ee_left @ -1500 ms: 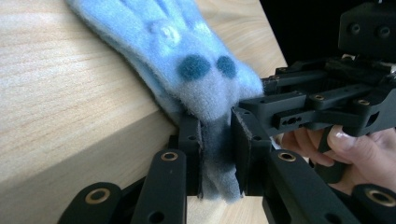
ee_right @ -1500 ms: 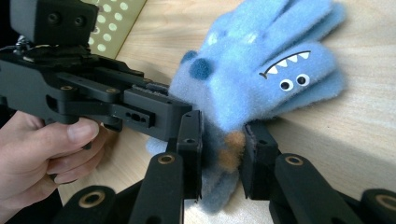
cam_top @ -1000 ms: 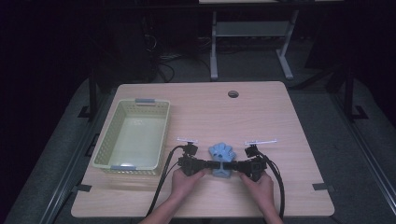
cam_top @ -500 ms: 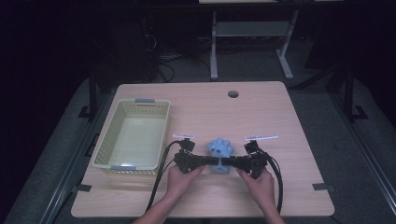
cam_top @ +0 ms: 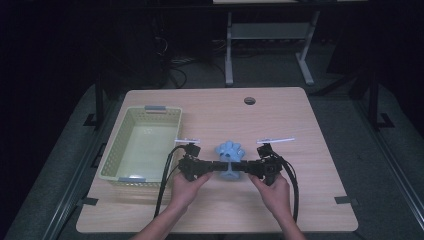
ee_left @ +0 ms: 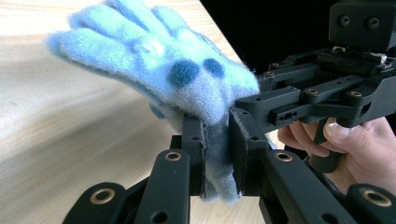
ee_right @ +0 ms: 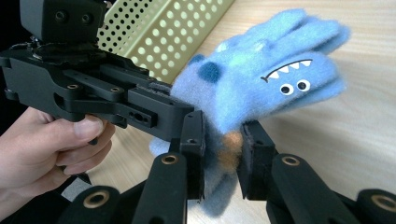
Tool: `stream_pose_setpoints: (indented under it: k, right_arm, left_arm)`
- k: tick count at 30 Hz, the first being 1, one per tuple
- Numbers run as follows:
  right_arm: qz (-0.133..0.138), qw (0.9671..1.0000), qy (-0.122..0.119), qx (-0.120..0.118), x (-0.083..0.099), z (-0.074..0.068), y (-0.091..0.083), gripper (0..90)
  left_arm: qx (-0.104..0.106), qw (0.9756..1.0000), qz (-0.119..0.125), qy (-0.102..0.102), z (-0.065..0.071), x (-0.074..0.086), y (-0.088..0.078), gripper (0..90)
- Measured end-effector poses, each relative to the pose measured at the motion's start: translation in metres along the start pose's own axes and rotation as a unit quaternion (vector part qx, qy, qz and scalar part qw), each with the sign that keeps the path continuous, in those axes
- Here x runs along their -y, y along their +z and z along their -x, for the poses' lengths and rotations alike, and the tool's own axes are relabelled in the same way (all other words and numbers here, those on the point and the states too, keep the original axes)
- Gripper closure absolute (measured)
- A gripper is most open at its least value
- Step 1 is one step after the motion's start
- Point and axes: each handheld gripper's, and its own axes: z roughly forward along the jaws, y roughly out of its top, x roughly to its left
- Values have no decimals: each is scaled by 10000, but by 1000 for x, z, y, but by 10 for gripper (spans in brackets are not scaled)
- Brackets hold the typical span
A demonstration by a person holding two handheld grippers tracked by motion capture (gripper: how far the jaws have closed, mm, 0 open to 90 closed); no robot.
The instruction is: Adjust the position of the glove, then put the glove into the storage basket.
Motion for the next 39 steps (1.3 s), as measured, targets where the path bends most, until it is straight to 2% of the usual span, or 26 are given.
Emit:
stream_pose_setpoints:
  k: [10,13,21,28,39]
  right_arm:
    - [-8,9998,-180,-79,-16,-11,7,747]
    - [-65,9998,-162,-69,-19,-14,10,747]
    - [-68,9996,-261,-61,-26,-20,14,746]
    - [-90,9994,-314,-94,-33,-27,20,746]
    - [-123,9988,-438,-165,-50,-42,32,746]
  left_arm:
    - [0,10000,94,6,-3,-8,-17,769]
    - [-11,9999,106,-31,-4,-9,-20,769]
    - [-35,9999,140,62,-5,-13,-29,769]
    - [-56,9998,184,40,-8,-16,-40,770]
    - [-206,9993,305,94,-9,-23,-63,771]
